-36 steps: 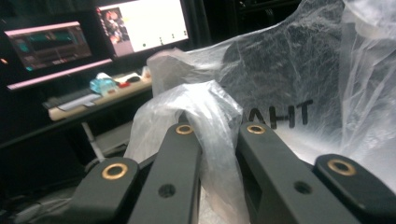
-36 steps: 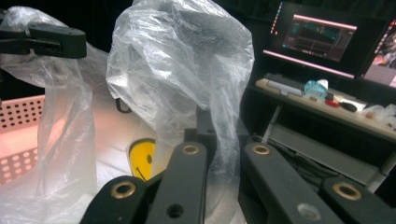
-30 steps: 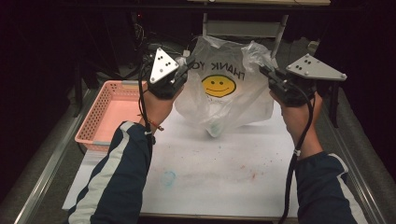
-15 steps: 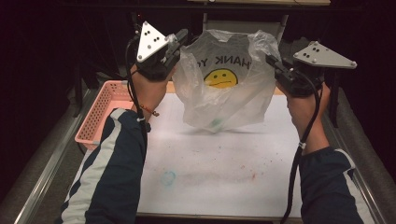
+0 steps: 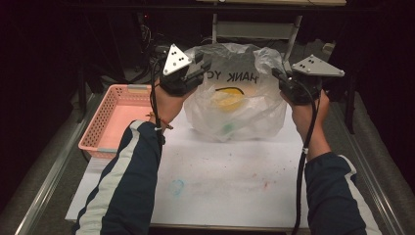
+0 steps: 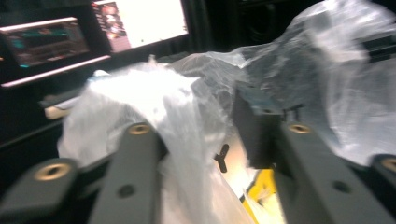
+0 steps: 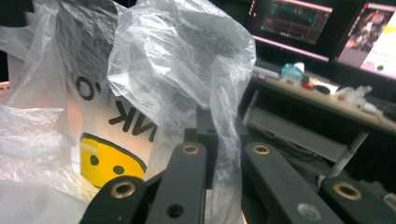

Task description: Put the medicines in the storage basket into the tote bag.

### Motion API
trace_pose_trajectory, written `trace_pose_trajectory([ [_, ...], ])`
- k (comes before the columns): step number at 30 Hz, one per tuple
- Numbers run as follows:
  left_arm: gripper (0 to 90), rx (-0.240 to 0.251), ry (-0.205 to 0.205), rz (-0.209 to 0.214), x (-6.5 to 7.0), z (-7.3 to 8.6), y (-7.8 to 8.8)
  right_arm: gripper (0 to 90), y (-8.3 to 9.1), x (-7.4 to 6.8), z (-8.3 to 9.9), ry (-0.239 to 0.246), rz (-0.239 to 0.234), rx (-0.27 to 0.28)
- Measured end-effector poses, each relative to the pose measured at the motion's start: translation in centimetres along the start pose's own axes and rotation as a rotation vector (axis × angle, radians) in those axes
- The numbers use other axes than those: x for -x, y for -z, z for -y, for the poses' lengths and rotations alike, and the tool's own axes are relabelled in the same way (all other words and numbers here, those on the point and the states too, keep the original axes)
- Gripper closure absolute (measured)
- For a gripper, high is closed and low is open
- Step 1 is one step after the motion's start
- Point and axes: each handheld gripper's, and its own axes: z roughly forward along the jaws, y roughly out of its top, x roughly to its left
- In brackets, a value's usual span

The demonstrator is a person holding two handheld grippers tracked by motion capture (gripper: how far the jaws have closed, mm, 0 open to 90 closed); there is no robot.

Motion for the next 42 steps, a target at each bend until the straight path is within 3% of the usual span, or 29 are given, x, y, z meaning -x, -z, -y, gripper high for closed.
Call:
trace_pose_trajectory([
  [3,38.1,-0.015,0.006,-0.059,0.2,0.8,-0.1,90.0,-0.9,0.3,0.9,-0.002,0.013,-0.027],
  [4,36.5,-0.013,0.016,-0.065,0.1,1.1,-0.1,90.0,-1.1,0.4,1.2,-0.005,0.017,-0.033],
  [9,24.9,-0.034,0.061,-0.057,-0.6,2.8,0.1,90.0,-2.2,1.1,2.6,-0.005,0.054,-0.082],
  [18,20.7,-0.099,0.094,-0.032,-1.2,6.3,-0.2,90.0,-3.5,3.3,4.4,-0.050,0.118,-0.148],
  [20,21.2,-0.117,0.084,-0.036,-1.1,6.7,-0.4,90.0,-3.6,3.7,4.7,-0.062,0.129,-0.160],
  [22,27.6,-0.119,0.073,-0.037,-1.0,6.9,-0.6,90.0,-3.8,4.0,4.9,-0.060,0.142,-0.170],
  [24,47.7,-0.130,0.027,-0.069,-0.9,6.8,-0.9,90.0,-4.0,4.2,4.9,-0.047,0.150,-0.177],
  [26,64.6,-0.151,-0.021,-0.055,-1.1,6.4,-1.5,90.0,-4.1,4.4,4.5,-0.029,0.165,-0.185],
  [28,72.7,-0.171,-0.055,-0.067,-1.4,5.5,-2.0,90.0,-4.1,4.8,3.7,-0.022,0.168,-0.179],
  [31,75.1,-0.163,-0.077,-0.114,-1.9,3.9,-2.2,90.0,-3.8,5.1,2.4,0.003,0.180,-0.169],
  [35,75.1,-0.148,-0.068,-0.193,-3.2,1.9,-2.2,90.0,-3.2,5.6,0.6,0.026,0.206,-0.164],
  [38,77.7,-0.134,-0.077,-0.226,-3.8,0.6,-1.7,90.0,-2.4,6.1,-0.9,0.034,0.223,-0.146],
  [40,78.3,-0.101,-0.059,-0.236,-4.1,-0.2,-1.2,90.0,-1.7,6.4,-2.0,0.046,0.236,-0.135],
  [42,78.3,-0.103,-0.071,-0.239,-4.1,-0.5,-1.1,90.0,-1.1,6.6,-3.0,0.058,0.249,-0.122],
])
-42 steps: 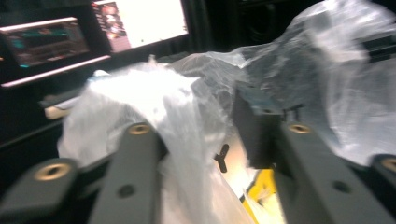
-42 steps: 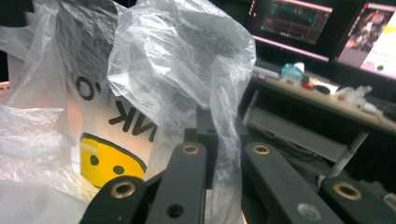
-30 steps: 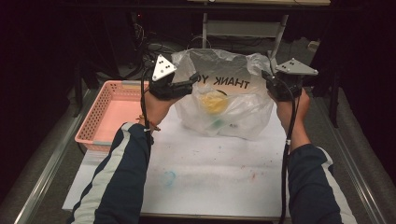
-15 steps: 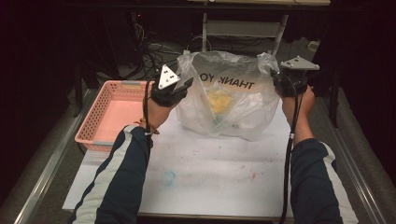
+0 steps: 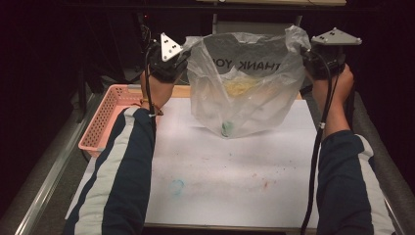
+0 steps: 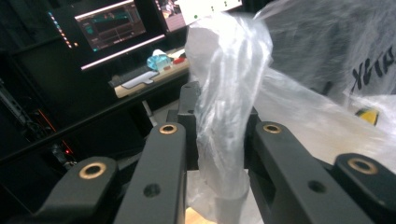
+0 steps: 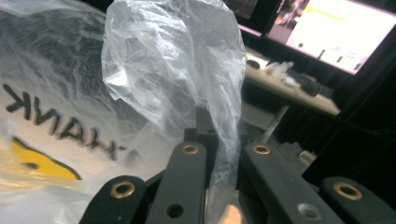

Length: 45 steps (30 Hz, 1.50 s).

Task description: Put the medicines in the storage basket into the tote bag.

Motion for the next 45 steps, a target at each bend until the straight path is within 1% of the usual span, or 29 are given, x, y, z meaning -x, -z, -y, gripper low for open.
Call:
trace_pose_trajectory([
  [1,77.6,0.000,-0.004,0.003,0.1,0.0,0.0,90.0,0.2,0.1,-0.3,0.000,0.005,0.007],
  [3,71.2,-0.012,0.004,0.029,0.2,0.2,-0.2,89.5,0.4,0.1,-0.7,0.009,0.012,0.004],
  [5,63.5,-0.022,0.012,0.046,0.5,0.6,-0.4,84.8,0.3,0.0,-0.6,0.010,0.004,-0.006],
  [6,57.4,-0.027,0.014,0.044,0.7,0.8,-0.5,82.0,0.2,-0.1,-0.4,0.009,0.003,-0.011],
  [8,45.0,-0.031,0.024,0.046,1.0,1.3,-0.5,77.9,-0.1,-0.2,0.0,-0.011,-0.003,-0.018],
  [10,35.3,-0.034,0.034,0.045,1.2,1.8,-0.3,67.1,-0.3,-0.3,0.7,-0.024,-0.010,-0.015],
  [11,31.1,-0.035,0.045,0.053,1.1,2.1,-0.2,61.6,-0.4,-0.4,0.9,-0.022,-0.024,-0.012],
  [12,29.4,-0.039,0.052,0.068,1.1,2.4,-0.1,56.4,-0.5,-0.6,1.2,-0.019,-0.036,-0.014],
  [14,27.1,-0.044,0.056,0.071,1.1,2.9,0.1,49.2,-0.4,-0.9,1.5,-0.027,-0.045,0.000],
  [16,26.1,-0.051,0.058,0.086,1.1,3.4,0.4,44.2,0.1,-1.1,1.6,-0.045,-0.093,0.039],
  [18,25.8,-0.054,0.052,0.075,1.1,3.7,0.6,38.8,0.8,-1.4,1.5,-0.056,-0.096,0.067],
  [20,25.6,-0.051,0.072,0.076,0.9,3.9,0.9,33.4,1.4,-1.7,1.3,-0.069,-0.115,0.099],
  [23,25.5,-0.029,0.093,0.076,0.5,3.8,1.5,29.7,2.4,-2.2,1.1,-0.076,-0.131,0.144],
  [24,25.5,-0.028,0.087,0.076,0.5,3.8,1.8,29.1,2.6,-2.4,1.1,-0.068,-0.134,0.154],
  [26,25.0,-0.021,0.073,0.070,0.4,3.9,2.2,28.6,3.1,-3.0,1.4,-0.051,-0.135,0.163],
  [27,22.3,-0.018,0.078,0.068,0.4,3.9,2.4,28.4,3.1,-3.2,1.6,-0.046,-0.138,0.162],
  [29,21.8,0.005,0.084,0.070,0.1,3.9,3.0,27.4,3.2,-3.4,2.1,-0.045,-0.135,0.160],
  [30,21.6,0.016,0.084,0.055,0.1,3.8,3.3,27.4,3.2,-3.6,2.4,-0.051,-0.138,0.160],
  [31,21.2,0.033,0.096,0.048,0.0,3.9,3.5,27.3,3.1,-3.7,2.8,-0.054,-0.137,0.159],
  [32,20.2,0.048,0.104,0.054,-0.3,3.9,3.7,27.4,3.1,-3.8,3.1,-0.052,-0.136,0.156],
  [34,20.2,0.047,0.118,0.045,-0.3,3.9,3.8,27.2,2.8,-4.0,3.8,-0.051,-0.150,0.143],
  [36,21.0,0.056,0.113,0.041,-0.6,3.7,3.7,27.6,2.6,-3.9,4.1,-0.057,-0.154,0.135],
  [38,22.2,0.047,0.130,0.038,-0.6,3.6,3.6,28.0,2.6,-3.4,3.9,-0.076,-0.153,0.143],
  [39,23.6,0.046,0.130,0.037,-0.5,3.5,3.5,27.9,2.6,-3.2,3.8,-0.086,-0.155,0.146],
  [40,23.6,0.048,0.118,0.034,-0.5,3.5,3.3,26.6,2.8,-2.9,3.5,-0.102,-0.153,0.155],
  [42,23.7,0.022,0.100,0.047,0.0,3.7,2.8,23.1,3.3,-2.3,2.9,-0.125,-0.167,0.175],
  [43,23.7,0.016,0.093,0.048,0.3,3.8,2.6,21.2,3.7,-2.2,2.6,-0.126,-0.171,0.178],
  [44,23.6,0.002,0.096,0.060,0.7,4.0,2.4,18.6,3.9,-2.3,2.4,-0.120,-0.169,0.171],
  [45,23.6,-0.005,0.091,0.063,0.9,4.2,2.2,16.9,4.2,-2.5,2.1,-0.101,-0.165,0.160],
])
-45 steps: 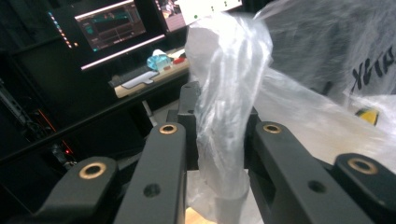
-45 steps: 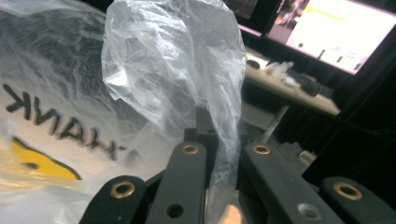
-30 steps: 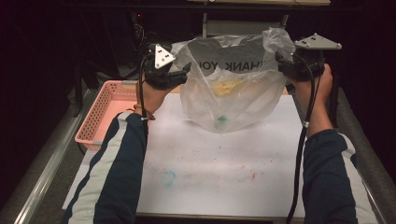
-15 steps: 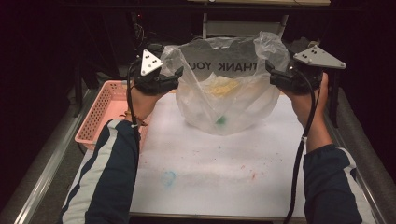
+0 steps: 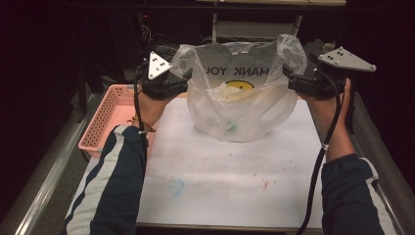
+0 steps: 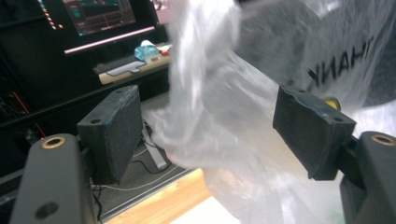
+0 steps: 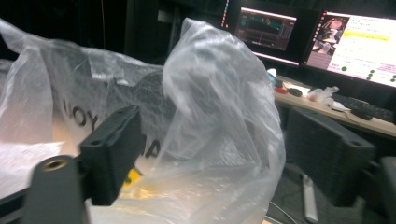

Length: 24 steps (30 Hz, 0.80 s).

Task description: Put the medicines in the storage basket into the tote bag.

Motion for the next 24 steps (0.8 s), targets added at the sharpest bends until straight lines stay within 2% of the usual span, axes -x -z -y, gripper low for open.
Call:
trace_pose_trajectory([
  [3,25.0,-0.017,-0.015,0.000,0.6,0.5,-0.4,15.5,0.6,-0.5,-0.2,0.000,-0.023,-0.008],
  [6,28.5,-0.027,-0.026,0.007,1.0,0.7,-0.6,14.7,1.6,-0.9,-0.4,-0.030,-0.046,0.002],
  [8,30.2,-0.026,-0.030,0.016,1.2,1.0,-0.5,13.1,2.4,-1.2,-0.1,-0.024,-0.043,0.009],
  [10,27.8,-0.028,-0.032,0.020,1.3,1.3,-0.3,13.6,2.9,-1.4,0.5,-0.027,-0.042,0.018],
  [17,22.6,-0.029,-0.080,0.031,2.1,3.3,1.2,14.4,3.5,-2.3,3.7,0.019,-0.032,-0.011],
  [21,22.3,-0.012,-0.078,0.033,2.1,4.3,2.5,15.7,3.6,-2.3,5.6,-0.002,-0.041,-0.034],
  [24,22.3,0.007,-0.059,0.047,2.0,5.0,3.8,15.8,3.7,-2.3,6.7,-0.008,-0.045,-0.047],
])
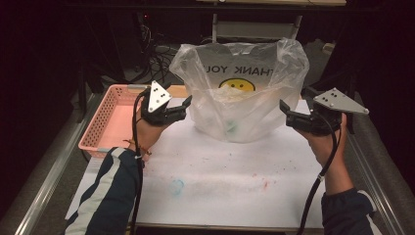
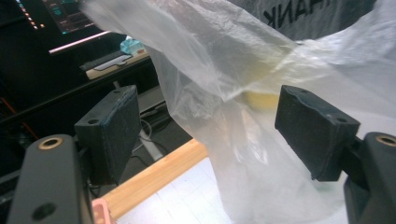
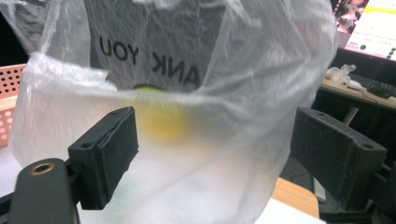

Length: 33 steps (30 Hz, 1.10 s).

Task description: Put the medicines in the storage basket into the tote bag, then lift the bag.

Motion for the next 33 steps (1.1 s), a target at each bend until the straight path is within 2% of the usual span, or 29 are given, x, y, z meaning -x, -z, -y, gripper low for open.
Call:
trace_pose_trajectory([
  [5,22.3,0.006,0.018,0.020,0.1,1.5,1.6,15.8,-0.1,-0.1,1.3,-0.022,-0.007,-0.019],
  [8,22.2,-0.002,0.004,0.028,0.3,2.5,2.5,15.8,-0.1,-0.4,2.0,-0.017,-0.009,-0.023],
  [14,22.1,-0.049,-0.027,0.044,0.6,4.4,3.6,15.9,-0.2,-1.3,3.1,-0.010,-0.029,-0.020],
  [19,19.3,-0.048,-0.036,0.039,0.7,5.2,4.7,16.7,-0.2,-2.3,4.5,0.010,-0.066,-0.036],
  [26,19.2,-0.084,-0.076,0.064,1.1,6.5,5.8,16.7,0.1,-2.8,6.0,0.022,-0.109,-0.036],
  [33,19.2,-0.100,-0.101,0.087,1.7,7.5,6.8,16.6,1.1,-3.5,7.3,0.041,-0.136,-0.058],
])
